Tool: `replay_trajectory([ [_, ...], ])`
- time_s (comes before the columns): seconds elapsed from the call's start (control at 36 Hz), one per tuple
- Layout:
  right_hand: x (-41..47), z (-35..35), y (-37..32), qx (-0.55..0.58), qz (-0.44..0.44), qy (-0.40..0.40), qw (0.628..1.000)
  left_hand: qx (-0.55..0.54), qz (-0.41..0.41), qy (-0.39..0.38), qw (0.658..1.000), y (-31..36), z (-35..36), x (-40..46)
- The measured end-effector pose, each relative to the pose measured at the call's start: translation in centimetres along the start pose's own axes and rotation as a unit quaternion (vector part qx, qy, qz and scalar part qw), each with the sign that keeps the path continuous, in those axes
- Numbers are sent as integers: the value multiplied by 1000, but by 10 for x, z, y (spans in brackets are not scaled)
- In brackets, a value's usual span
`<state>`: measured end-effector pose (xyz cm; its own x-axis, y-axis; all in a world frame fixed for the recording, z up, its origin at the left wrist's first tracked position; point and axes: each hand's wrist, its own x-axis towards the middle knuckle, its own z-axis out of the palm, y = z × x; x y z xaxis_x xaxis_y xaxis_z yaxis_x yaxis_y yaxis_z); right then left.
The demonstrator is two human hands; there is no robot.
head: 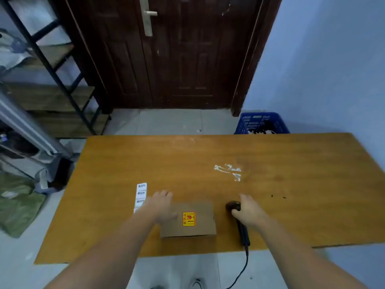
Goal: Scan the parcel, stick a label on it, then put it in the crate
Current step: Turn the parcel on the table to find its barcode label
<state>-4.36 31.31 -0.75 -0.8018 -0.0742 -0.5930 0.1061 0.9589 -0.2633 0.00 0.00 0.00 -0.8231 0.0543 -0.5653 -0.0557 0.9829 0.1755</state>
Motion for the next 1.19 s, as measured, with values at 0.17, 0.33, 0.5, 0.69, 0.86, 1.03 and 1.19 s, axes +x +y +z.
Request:
replay_trajectory([
  [0.17, 0, 29, 21, 82, 58, 0, 995, 23, -3, -37, 999, 17, 64, 15],
  [0.33, 6, 38, 23, 96, 62, 43, 993, 68, -21, -5, 997, 28, 94, 25],
  [0.5, 12, 27, 25, 33, 46, 73, 996, -4, -1, -26, 1000, 19, 70, 29],
  [0.69, 17, 8, -8, -35, -94, 83, 991, -313, -31, -199, 928, 3, 14, 37],
  [0.86, 23, 5, -35, 84, -189, 20, 978, -390, -47, -285, 874, -10, -7, 29],
  [1.03, 29, 5, -34, 217, -150, -37, 964, -489, -89, -230, 837, -27, -4, 24],
  [1.19, 29, 11, -32, 309, -48, -12, 950, -603, -90, -119, 784, -35, 15, 23],
])
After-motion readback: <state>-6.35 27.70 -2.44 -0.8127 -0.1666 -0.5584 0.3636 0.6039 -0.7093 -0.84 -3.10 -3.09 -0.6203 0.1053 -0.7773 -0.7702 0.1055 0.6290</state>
